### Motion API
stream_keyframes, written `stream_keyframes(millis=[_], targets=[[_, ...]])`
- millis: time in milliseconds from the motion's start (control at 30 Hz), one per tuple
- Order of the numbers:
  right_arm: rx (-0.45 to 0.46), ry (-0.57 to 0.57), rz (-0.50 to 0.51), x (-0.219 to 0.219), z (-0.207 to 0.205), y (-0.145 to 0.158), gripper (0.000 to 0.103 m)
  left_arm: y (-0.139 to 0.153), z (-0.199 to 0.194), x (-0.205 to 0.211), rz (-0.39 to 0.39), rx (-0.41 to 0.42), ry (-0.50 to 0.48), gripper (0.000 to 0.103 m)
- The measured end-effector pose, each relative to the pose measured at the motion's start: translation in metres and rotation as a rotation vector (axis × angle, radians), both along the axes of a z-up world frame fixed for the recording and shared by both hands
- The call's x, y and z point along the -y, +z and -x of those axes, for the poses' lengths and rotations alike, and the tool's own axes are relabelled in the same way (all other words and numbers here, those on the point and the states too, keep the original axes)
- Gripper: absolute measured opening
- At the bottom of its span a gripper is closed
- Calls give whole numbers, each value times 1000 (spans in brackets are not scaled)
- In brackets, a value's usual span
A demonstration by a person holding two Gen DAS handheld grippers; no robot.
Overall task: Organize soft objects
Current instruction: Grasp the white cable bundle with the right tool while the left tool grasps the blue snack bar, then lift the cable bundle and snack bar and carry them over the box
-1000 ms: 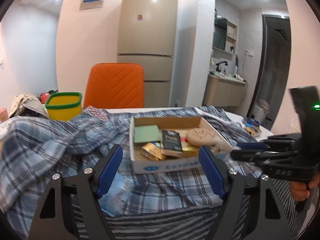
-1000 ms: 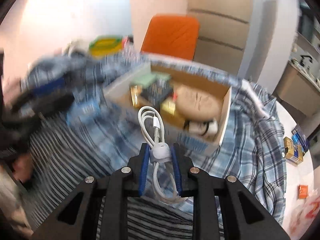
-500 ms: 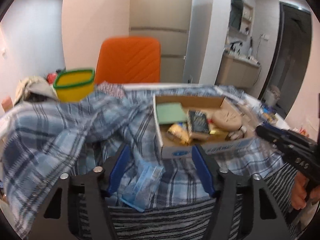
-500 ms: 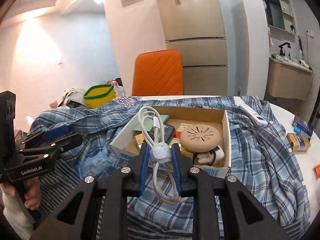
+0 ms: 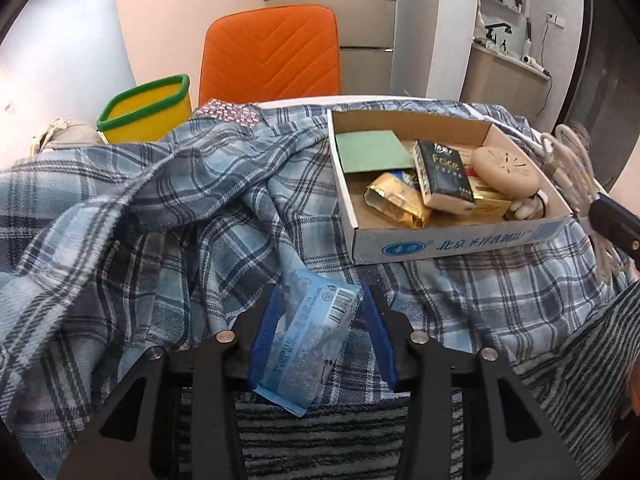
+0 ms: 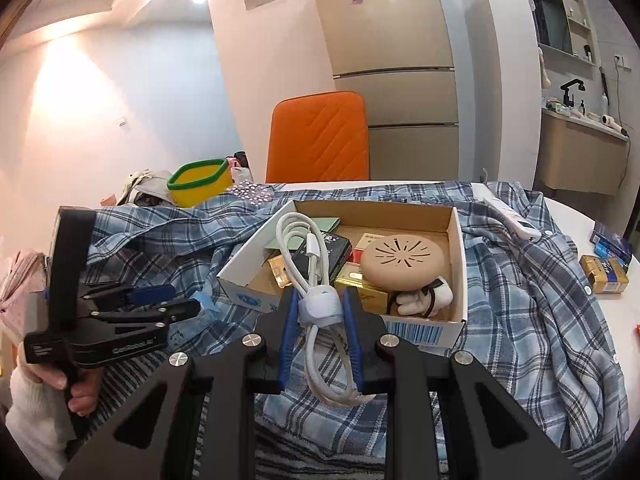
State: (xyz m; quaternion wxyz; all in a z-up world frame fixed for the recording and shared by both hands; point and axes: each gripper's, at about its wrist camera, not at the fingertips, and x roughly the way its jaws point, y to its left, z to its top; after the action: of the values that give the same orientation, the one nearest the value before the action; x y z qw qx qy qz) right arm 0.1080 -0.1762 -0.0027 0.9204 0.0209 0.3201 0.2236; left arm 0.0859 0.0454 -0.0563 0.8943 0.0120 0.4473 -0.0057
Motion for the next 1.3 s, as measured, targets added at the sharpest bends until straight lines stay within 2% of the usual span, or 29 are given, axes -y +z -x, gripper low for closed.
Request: stream_keyframes(millis=[233, 333, 500, 633, 767, 933, 1100, 1200, 1300], targets=[[-5, 5, -3, 0, 1, 0, 24, -11, -5, -2, -1, -41, -1, 42], [-6, 5, -3, 0, 1, 0, 24, -14, -6, -2, -4, -51, -5, 36], [-7, 5, -1, 0, 1, -1, 24, -10, -3, -4, 5, -25, 9, 30], [-6, 1, -3, 0, 2, -1, 24, -2, 3, -3, 7, 17, 9, 29], [0, -9, -7, 2, 3, -1, 24, 12, 20, 2, 18, 113, -10, 29], [60, -51, 12, 4, 9, 4, 24, 40, 47, 7, 41, 300, -31, 29], [106, -57, -16, 8, 14, 10, 24, 63, 73, 19, 13, 475, -78, 29], [141, -71, -16, 10, 18, 14, 24, 70, 81, 33, -41, 528, -108, 29], [161, -61, -41, 13, 21, 17, 24, 76, 86, 40, -8, 571, -132, 29]])
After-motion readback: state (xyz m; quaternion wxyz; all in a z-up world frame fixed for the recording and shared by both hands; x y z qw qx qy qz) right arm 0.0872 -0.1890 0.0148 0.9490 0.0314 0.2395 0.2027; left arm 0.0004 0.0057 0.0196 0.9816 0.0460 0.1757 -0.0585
